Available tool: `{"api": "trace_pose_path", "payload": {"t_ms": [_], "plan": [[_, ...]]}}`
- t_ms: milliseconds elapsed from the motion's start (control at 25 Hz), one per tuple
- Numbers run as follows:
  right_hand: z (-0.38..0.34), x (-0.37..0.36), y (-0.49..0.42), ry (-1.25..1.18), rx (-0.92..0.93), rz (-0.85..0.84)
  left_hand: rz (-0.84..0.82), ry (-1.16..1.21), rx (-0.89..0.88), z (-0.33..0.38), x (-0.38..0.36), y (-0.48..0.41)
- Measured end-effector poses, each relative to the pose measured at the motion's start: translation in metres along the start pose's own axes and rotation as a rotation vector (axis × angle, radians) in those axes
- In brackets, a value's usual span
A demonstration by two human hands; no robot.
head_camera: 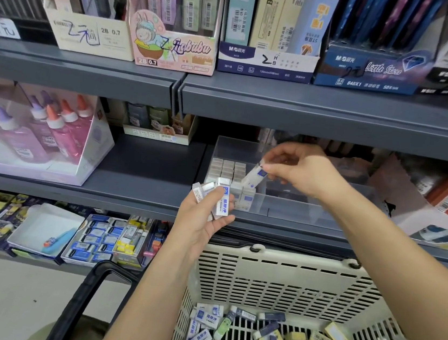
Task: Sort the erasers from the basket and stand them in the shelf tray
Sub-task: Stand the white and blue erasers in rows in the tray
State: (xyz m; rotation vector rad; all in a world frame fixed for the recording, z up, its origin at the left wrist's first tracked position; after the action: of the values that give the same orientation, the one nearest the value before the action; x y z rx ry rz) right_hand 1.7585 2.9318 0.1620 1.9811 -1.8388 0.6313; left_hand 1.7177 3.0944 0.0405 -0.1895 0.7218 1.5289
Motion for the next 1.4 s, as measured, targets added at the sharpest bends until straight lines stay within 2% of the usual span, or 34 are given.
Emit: {"api": "trace_pose_path", "payload": {"t_ms": [120,280,400,480,560,680,760,920,1160,1280,1400], "plan": [[-0.008,-0.007,0.003,0.054,0.039,-0.050,-0.009,-0.017,0.012,-0.003,-0.002,0.000],[-0.009,-0.026,0.014,-0.105,0.062,-0.166,-0.142,0.107,0.076,-0.008,-0.018,0.006],[-0.004,-0.031,0.020,-0.226,0.017,-0.204,-0.166,0.159,0.054,-0.005,-0.020,0.006],[0.001,-0.021,0.014,-0.163,0.013,-0.131,-0.143,0.137,0.009,0.000,-0.016,0.005],[0.006,0.000,0.001,-0.059,0.000,0.023,-0.079,0.076,-0.047,0.005,-0.006,0.001],[0.009,0.016,-0.014,0.252,-0.004,0.168,0.003,0.017,-0.094,0.010,0.007,-0.001],[0.014,0.003,-0.022,0.382,-0.020,0.104,0.016,-0.002,-0.098,0.010,0.009,-0.002],[0.036,-0.035,-0.028,0.428,-0.104,-0.077,0.018,-0.021,-0.085,0.009,0.008,-0.001],[0.041,-0.048,-0.026,0.564,-0.083,-0.170,0.012,0.069,-0.016,0.004,0.005,-0.004],[0.029,-0.039,-0.020,0.549,-0.036,-0.073,-0.017,0.115,0.019,0.000,0.002,-0.003],[0.003,-0.040,-0.007,0.408,0.087,-0.001,-0.067,0.116,0.027,-0.001,-0.003,-0.002]]}}
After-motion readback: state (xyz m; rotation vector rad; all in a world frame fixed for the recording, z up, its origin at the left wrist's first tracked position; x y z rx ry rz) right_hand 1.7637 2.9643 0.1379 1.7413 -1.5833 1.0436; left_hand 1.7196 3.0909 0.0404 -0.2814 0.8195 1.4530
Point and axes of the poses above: each hand's wrist, its own y-axis away from the middle knuckle, its own x-axis out of the back of the hand, z = x × y, the point moved 10 cm from there along -y, towards the middle knuckle, and after that the axes turned 2 degrees about y, right-handed, at the moved point
